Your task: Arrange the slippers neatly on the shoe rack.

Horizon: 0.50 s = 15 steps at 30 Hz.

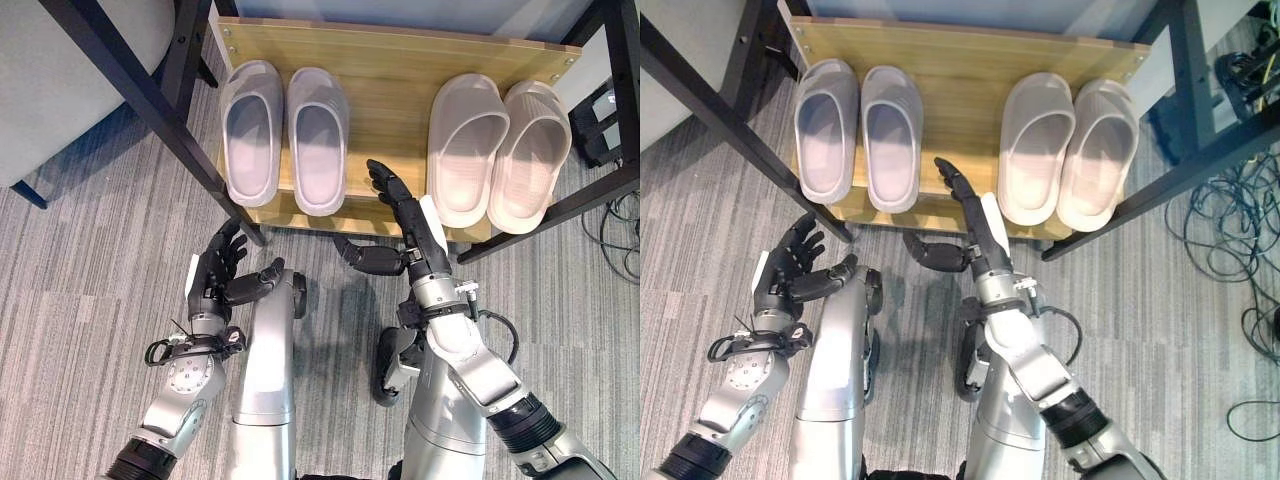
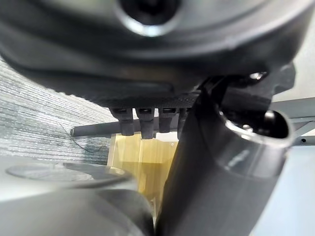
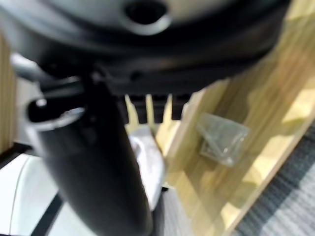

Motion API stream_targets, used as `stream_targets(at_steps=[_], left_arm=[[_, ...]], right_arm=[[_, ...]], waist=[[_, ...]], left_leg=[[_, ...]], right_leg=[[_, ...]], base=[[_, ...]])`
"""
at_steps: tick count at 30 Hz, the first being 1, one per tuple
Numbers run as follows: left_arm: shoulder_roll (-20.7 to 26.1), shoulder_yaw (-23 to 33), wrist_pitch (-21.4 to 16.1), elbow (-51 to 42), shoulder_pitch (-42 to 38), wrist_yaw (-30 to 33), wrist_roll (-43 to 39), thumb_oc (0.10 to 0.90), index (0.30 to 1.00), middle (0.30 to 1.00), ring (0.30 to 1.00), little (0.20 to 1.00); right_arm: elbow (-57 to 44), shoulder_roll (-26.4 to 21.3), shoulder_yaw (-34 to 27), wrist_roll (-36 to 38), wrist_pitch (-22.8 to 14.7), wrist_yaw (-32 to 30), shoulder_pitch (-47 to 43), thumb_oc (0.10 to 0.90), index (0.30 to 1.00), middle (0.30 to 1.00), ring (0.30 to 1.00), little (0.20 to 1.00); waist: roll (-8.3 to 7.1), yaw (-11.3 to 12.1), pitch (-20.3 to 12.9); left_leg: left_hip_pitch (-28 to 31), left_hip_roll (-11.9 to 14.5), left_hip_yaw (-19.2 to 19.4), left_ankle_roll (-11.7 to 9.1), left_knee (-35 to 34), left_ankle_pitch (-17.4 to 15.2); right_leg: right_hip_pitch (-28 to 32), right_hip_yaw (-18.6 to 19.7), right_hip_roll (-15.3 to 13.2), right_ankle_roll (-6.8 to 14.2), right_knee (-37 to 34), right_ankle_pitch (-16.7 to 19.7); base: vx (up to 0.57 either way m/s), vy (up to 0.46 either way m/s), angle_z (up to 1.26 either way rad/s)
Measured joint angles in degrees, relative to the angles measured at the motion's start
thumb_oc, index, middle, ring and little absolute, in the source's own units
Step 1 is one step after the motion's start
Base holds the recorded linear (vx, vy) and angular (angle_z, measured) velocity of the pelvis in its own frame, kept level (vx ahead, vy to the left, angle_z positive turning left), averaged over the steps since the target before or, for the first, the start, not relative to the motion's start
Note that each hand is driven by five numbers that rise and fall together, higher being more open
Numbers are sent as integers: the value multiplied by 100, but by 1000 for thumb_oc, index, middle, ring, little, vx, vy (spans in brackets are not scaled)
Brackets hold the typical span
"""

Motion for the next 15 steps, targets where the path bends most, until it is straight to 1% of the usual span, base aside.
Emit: stream_targets(at_steps=[2,4,7,11,15], left_arm=[[-14,2,0,3,-2,3,0,800,900,900,900,900],[-53,5,0,14,-17,6,0,800,900,900,900,900],[-57,-5,0,43,-41,6,0,800,900,900,900,900],[-120,-66,0,65,-77,8,-1,800,900,900,900,900],[-175,-83,-2,101,-102,9,-1,800,900,900,900,900]], right_arm=[[9,5,41,0,0,1,-38,800,900,900,900,900],[247,38,219,0,1,5,-327,800,900,900,900,900],[440,162,243,-1,2,5,-570,800,900,900,900,900],[446,220,266,-2,21,9,-633,800,900,900,900,900],[590,219,330,-10,32,4,-738,800,900,900,900,900]], waist=[[0,10,0],[1,32,0],[11,49,0],[77,124,3],[83,150,3]], left_leg=[[0,-1,13,1,-5,0],[0,-6,38,1,-22,0],[-1,-12,49,1,-49,0],[0,-25,54,2,-67,0],[7,-53,60,2,-89,1]], right_leg=[[-3,11,0,1,0,0],[-14,35,0,5,0,-4],[-18,46,-1,0,-6,-5],[-18,52,-5,5,-6,-11],[-8,61,-12,19,-5,-21]], base=[[0,0,0],[0,0,0],[0,0,0],[0,0,0],[7,-8,2]])
